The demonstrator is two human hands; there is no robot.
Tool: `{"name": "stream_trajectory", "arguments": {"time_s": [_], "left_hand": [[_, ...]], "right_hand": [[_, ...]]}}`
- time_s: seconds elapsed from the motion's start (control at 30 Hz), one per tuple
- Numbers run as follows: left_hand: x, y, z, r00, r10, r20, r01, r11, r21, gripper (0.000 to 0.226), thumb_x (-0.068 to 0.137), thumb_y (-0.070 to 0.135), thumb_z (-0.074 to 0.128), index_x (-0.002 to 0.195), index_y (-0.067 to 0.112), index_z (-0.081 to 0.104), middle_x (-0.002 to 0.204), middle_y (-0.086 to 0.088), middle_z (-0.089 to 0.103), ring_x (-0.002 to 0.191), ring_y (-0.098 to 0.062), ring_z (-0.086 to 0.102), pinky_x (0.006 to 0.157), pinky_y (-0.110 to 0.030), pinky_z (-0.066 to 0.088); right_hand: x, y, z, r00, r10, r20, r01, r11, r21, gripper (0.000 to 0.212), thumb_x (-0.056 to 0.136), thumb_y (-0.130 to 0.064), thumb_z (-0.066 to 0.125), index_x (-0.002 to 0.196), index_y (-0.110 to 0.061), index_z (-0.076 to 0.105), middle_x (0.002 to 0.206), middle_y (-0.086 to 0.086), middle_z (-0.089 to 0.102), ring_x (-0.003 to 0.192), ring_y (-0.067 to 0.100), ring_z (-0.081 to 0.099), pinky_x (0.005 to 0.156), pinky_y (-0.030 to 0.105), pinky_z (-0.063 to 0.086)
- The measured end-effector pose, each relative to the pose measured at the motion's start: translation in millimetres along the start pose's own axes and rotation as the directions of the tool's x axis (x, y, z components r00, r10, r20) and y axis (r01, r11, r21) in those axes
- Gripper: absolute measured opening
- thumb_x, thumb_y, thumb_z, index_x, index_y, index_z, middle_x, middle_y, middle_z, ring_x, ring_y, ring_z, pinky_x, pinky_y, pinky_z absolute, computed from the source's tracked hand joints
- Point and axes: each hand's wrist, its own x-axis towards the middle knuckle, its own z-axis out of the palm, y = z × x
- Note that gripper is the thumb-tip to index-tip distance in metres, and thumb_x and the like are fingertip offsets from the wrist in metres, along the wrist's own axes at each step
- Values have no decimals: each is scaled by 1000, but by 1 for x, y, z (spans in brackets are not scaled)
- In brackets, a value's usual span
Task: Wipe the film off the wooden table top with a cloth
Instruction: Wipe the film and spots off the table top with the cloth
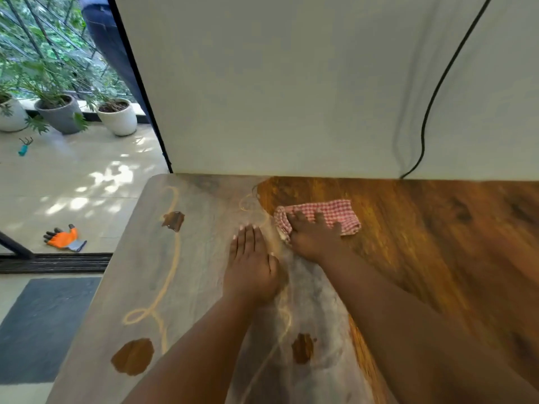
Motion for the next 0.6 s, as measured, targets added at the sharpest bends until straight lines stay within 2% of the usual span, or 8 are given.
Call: {"name": "stream_trajectory", "arguments": {"time_s": [0.13, 0.23, 0.3, 0.37, 0.5, 0.6], "left_hand": [[-2, 0, -7, 999, 41, 9, -40, 999, -33, 74, 85, 38, 15, 152, 6, 12, 160, -13, 10, 148, -22, 1, 118, -33, -6], [-4, 1, -9, 998, 61, 8, -61, 998, -25, 66, 93, 36, 14, 151, 5, 16, 159, -13, 14, 147, -22, 5, 118, -33, -5], [-4, 3, -9, 998, 64, 18, -64, 998, -2, 57, 100, 32, 17, 151, 5, 17, 159, -13, 14, 147, -22, 5, 119, -34, -3], [-3, 4, -7, 997, 68, 35, -70, 997, 40, 57, 101, 32, 17, 151, 5, 16, 159, -13, 12, 147, -22, 4, 120, -36, -3], [-3, 5, -5, 997, 67, 43, -70, 993, 90, 57, 100, 33, 16, 151, 6, 16, 159, -13, 12, 147, -23, 5, 120, -37, 0], [-3, 4, -7, 997, 60, 45, -63, 995, 72, 57, 100, 32, 19, 151, 6, 18, 159, -13, 13, 147, -23, 7, 120, -37, 2]], "right_hand": [[-31, -8, 16, 984, -177, -23, 175, 982, -65, 60, 95, -54, 23, 149, -42, 1, 160, -9, 3, 145, 32, 1, 109, 64, 2], [-71, 22, 27, 976, -218, -22, 213, 968, -129, 62, 88, -56, 9, 149, -43, 0, 160, -10, 4, 146, 29, 4, 110, 60, 7], [-83, 44, 22, 982, -186, 33, 189, 970, -151, 64, 88, -58, 9, 149, -42, -1, 160, -10, 3, 146, 28, 4, 112, 59, 9], [-78, 52, 17, 991, -126, 44, 131, 981, -143, 59, 94, -55, 17, 148, -43, -2, 160, -10, 1, 146, 29, 2, 112, 60, 9], [-49, 21, 16, 1000, 17, -19, -17, 1000, -9, 61, 94, -57, 21, 149, -42, 1, 160, -10, 2, 145, 34, -1, 107, 67, 4], [-49, 1, 21, 999, -2, -39, 4, 999, 40, 61, 91, -55, 17, 149, -41, 4, 160, -9, 4, 145, 36, -2, 106, 68, -2]]}}
